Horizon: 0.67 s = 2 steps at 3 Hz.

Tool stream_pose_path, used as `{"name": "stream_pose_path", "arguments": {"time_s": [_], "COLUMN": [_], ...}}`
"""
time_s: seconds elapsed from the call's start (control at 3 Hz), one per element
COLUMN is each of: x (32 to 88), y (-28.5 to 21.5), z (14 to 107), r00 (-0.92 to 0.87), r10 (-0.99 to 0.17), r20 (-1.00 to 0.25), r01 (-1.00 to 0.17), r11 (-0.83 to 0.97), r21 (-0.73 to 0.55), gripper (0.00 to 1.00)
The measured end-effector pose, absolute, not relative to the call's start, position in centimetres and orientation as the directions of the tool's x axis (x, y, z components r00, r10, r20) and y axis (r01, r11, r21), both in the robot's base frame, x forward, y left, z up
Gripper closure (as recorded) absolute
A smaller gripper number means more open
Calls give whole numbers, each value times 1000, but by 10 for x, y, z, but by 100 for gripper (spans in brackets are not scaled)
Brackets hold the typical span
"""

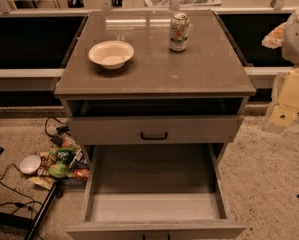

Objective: Close middle drawer

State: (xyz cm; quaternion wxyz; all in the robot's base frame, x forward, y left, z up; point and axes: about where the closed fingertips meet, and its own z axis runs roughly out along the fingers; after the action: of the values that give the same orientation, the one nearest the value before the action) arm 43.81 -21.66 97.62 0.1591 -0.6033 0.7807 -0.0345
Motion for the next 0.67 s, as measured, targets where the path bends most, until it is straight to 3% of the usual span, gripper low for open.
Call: {"name": "stream_pose_path", "arguments": {"time_s": [0.67], "x": [423], "y": [-227], "z": [956], "r00": [-275], "r10": [-927], "r20": [-254], "r01": [-904], "r11": [339], "r21": [-260], "gripper": [0]}}
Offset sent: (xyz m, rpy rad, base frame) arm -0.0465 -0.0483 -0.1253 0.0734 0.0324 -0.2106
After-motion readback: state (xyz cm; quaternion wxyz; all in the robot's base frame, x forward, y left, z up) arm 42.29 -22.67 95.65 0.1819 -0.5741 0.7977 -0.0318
